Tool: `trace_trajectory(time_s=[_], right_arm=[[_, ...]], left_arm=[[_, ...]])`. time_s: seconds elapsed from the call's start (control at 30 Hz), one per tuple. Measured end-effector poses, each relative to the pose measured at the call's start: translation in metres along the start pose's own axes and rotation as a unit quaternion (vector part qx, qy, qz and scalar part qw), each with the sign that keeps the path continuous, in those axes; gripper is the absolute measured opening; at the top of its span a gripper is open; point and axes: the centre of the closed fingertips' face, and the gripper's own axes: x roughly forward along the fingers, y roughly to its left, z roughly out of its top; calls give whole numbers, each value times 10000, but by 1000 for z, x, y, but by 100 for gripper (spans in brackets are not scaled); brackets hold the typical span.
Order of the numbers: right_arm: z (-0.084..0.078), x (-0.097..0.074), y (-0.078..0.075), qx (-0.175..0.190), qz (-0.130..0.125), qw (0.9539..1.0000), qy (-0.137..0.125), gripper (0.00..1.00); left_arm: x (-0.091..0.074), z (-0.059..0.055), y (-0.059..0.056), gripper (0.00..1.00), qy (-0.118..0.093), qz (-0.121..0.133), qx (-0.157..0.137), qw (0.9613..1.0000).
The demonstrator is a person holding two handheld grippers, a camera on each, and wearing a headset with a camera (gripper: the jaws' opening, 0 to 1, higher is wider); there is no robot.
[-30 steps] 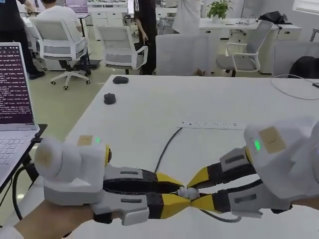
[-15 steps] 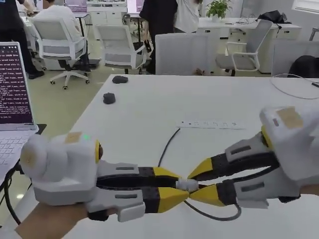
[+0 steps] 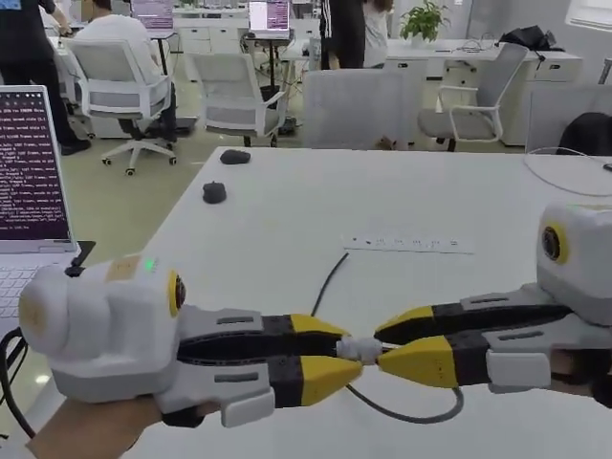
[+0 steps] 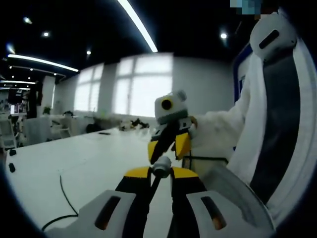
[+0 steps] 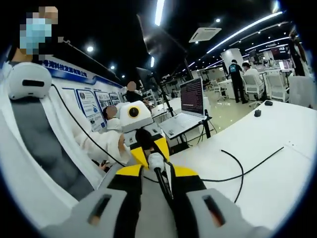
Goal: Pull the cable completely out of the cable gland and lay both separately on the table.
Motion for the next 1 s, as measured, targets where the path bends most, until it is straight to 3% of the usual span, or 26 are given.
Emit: trace_trajectory(time_s=[0.1,0.33,0.63,0.83,0.9,1.0], right_arm=[[3,0,0,150,58,9997,-178,15],[2,1,2,299,175,9990,-279,12],[7,4,4,343,286,9987,-260,11],[7,4,6,292,323,9989,-190,10],[5,3,8,138,336,9993,-125,10],[6,4,12,-400,339,9986,-27,9]], left_arm=[[2,0,-2,15,33,-38,48,10000],[3,1,0,15,-14,-25,75,10000],[4,6,0,15,-42,-46,185,9998],[4,7,-1,15,-95,-81,-11,9999],[4,7,-2,15,-95,-159,-172,9997],[4,4,-6,14,-42,-340,-521,9981]])
